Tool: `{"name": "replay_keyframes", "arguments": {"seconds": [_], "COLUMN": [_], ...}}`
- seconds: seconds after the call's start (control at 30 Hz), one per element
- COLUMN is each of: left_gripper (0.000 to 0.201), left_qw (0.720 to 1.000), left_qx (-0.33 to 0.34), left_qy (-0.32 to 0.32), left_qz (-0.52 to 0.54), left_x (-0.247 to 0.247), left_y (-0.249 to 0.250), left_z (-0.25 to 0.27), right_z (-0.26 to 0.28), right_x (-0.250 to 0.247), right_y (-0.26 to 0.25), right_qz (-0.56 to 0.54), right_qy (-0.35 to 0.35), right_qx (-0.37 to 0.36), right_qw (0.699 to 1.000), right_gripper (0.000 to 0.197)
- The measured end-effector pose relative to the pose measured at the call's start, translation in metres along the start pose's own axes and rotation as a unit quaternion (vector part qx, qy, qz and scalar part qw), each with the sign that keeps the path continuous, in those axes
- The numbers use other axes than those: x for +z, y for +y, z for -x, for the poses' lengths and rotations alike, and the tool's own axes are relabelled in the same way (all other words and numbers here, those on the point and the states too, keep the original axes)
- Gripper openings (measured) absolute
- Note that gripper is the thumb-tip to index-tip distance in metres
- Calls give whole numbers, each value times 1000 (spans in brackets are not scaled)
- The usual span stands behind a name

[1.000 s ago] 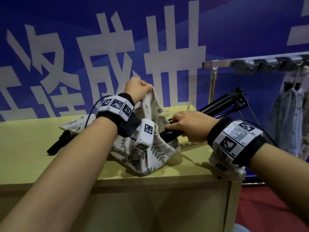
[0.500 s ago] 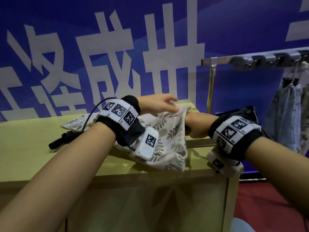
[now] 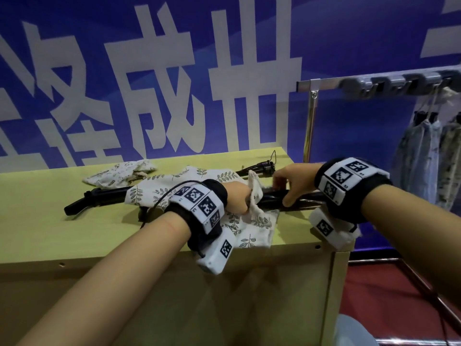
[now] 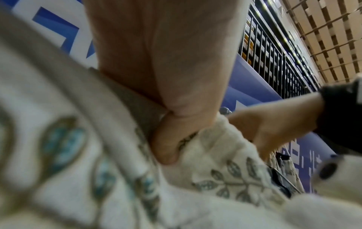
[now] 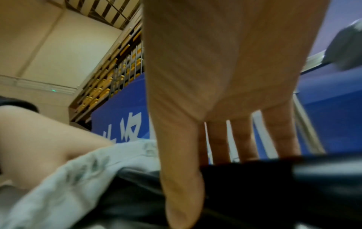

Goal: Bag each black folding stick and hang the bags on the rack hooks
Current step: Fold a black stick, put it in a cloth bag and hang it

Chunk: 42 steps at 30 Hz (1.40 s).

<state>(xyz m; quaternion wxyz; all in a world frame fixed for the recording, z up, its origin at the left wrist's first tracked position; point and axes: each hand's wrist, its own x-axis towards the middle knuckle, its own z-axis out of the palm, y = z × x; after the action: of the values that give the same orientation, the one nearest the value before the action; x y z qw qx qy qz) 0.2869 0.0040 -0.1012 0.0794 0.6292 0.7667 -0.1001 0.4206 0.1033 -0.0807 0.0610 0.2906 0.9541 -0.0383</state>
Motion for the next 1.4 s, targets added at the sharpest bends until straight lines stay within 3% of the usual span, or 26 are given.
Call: {"name": "replay_keyframes", "arguments": {"seconds": [0.13, 0.23, 0.3, 0.37, 0.5, 0.63, 0.83, 1.0, 1.23, 1.4], "left_gripper": [26, 12, 8, 18, 32, 28, 19, 17, 19, 25], "left_qw": [1000, 1000, 995, 980, 975, 977, 933, 902, 892, 901], "left_qx": [-14, 4, 29, 50, -6, -50, -36, 7, -1, -14], "left_qy": [12, 12, 50, 98, 162, 205, 313, 370, 389, 357], "left_qz": [-1, 8, 84, 166, 152, 2, 174, 223, 231, 246], "left_x": [-1, -1, -3, -6, -9, -14, -36, -55, -60, -50], "left_y": [-4, -3, -2, 2, 19, 29, 13, 26, 40, 29], "left_z": [5, 7, 9, 10, 12, 15, 13, 16, 17, 16], "right_z": [11, 17, 16, 15, 15, 20, 31, 30, 20, 14], "right_x": [2, 9, 13, 16, 20, 18, 2, -8, -11, -4], "right_y": [34, 48, 51, 51, 48, 50, 46, 27, 7, 11], "right_qz": [41, 33, 6, -2, 10, -3, -17, -95, -147, -165], "right_qy": [-65, -83, -83, -81, -70, -45, 38, 112, 155, 101], "right_qx": [79, 103, 108, 107, 94, 71, 52, 23, 5, 30], "right_qw": [994, 991, 991, 991, 993, 996, 998, 989, 977, 981], "right_gripper": [51, 50, 49, 49, 47, 40, 24, 15, 20, 24]}}
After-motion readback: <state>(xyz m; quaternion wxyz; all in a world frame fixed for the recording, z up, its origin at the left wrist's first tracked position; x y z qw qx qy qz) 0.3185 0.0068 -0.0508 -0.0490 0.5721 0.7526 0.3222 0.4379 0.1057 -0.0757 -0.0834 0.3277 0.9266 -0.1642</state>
